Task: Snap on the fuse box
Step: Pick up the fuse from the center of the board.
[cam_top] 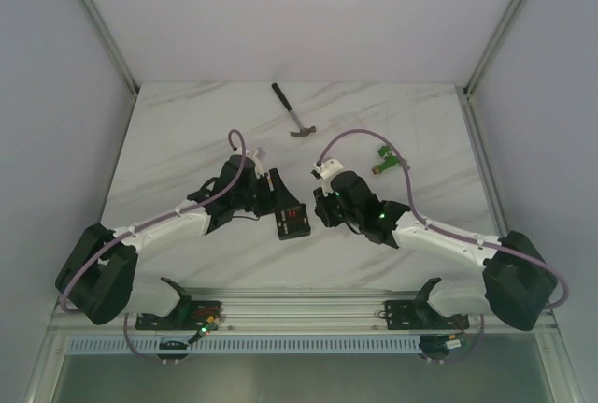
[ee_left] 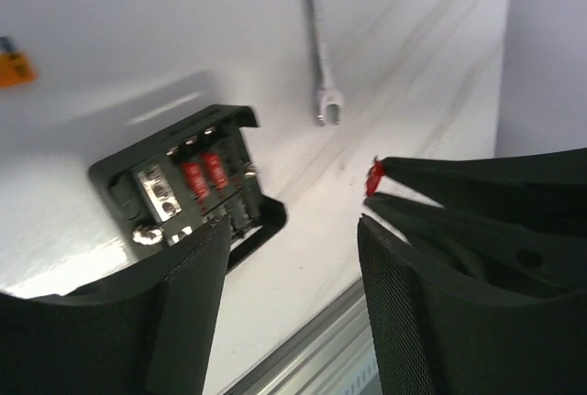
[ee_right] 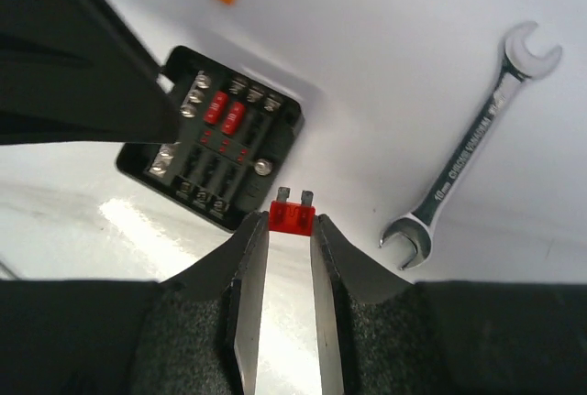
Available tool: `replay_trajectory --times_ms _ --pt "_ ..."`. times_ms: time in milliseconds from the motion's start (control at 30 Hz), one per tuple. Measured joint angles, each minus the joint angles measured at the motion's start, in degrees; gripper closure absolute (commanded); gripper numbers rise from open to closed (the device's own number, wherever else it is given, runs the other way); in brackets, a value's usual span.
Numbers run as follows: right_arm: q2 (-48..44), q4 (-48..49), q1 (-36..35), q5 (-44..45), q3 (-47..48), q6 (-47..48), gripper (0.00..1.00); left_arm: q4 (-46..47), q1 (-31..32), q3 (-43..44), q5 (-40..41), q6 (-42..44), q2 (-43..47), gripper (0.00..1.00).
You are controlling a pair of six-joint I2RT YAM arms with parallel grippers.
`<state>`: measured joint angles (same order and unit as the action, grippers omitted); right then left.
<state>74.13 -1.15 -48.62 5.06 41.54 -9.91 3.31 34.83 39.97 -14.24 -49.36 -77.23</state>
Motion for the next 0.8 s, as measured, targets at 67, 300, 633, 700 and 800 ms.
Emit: replay_trajectory --times_ms 67,300,633,700,800 --pt "-1.5 2.3 0.0 -1.9 -1.3 1.1 0.78 2.1 0.0 0.5 -2.1 0.1 -0.6 0.39" --pt "-3.3 9.0 -0.1 -6.8 -4.3 3.8 0.77 6.0 0.0 1.1 -6.2 -0.3 -1.9 0.46" --pt "-3.4 13.9 -0.2 -8.8 -4.8 4.7 0.77 8.8 0.8 1.4 -9.2 -2.2 -3.3 0.6" --pt "-3.4 14.3 -0.2 -8.9 -5.0 4.7 0.78 9.4 1.0 1.8 -9.3 -2.5 -4.5 0.64" --pt "-3.4 14.4 -0.2 -8.9 -5.2 4.7 0.78 9.6 1.2 1.9 -9.4 -2.8 -5.6 0.7"
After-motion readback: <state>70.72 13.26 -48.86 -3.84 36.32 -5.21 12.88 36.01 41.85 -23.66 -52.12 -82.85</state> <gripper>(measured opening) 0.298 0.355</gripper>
